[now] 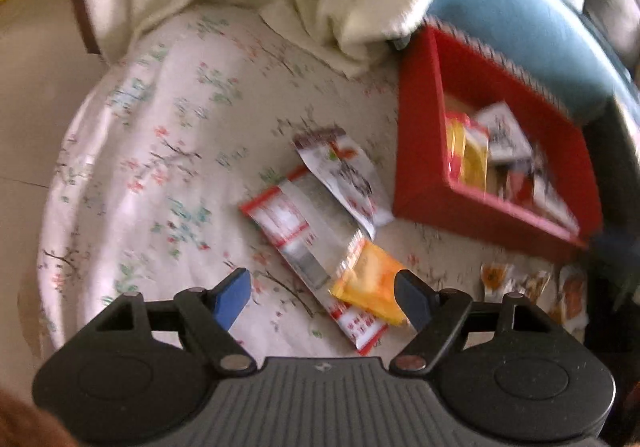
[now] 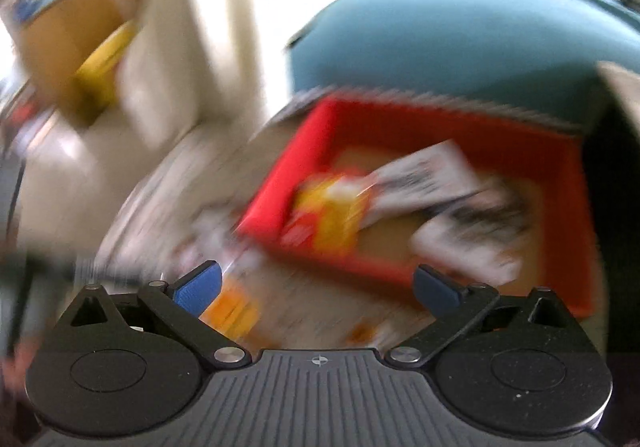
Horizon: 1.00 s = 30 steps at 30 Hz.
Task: Organize snacks
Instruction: 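Move both tools back over the remaining snacks on the bed, then grasp the orange cartoon-face snack with right tool while left tool grasps white packet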
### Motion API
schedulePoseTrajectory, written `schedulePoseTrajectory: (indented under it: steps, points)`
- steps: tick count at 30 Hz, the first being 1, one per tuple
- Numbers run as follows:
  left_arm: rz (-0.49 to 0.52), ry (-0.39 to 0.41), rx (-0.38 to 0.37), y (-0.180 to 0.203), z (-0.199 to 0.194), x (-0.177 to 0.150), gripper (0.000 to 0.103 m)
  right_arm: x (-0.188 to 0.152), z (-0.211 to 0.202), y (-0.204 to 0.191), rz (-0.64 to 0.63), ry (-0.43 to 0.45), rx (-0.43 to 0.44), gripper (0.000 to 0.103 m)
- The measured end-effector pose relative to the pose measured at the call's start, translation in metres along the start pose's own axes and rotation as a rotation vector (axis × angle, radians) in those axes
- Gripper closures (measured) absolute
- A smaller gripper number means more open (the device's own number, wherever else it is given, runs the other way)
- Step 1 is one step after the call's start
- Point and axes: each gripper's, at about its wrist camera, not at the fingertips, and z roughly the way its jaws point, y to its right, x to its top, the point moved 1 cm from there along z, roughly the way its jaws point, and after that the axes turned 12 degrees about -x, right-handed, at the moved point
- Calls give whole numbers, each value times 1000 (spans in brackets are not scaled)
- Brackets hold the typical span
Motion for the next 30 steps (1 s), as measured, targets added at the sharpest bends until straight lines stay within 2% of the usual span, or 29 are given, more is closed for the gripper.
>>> schedulePoseTrajectory:
  steps: [5,8,12,16,20,24,28,30]
  points:
    - [-21,70,-7,-13,-21,10,31,-21,34,-54,-249,-107,61,3]
    - [-17,60,-51,-17,-27,10,31,-24,52,-67,-344,-144,52,3]
    - [28,46,-92,-15,-31,9,31,-24,72,-66,-401,-202,72,5]
    - [28,25,-132,-16,-34,9,31,-17,90,-73,-475,-262,91,5]
    - [38,10,-151,-16,-35,10,31,-10,100,-87,-518,-288,101,0]
    - [32,-3,-157,-22,-35,10,31,-22,100,-101,-655,-285,47,0]
    - [10,-5,-158,-30,-36,11,31,-16,103,-107,-631,-337,15,0]
    - [4,-4,-166,-32,-38,11,31,-15,100,-112,-654,-356,17,7]
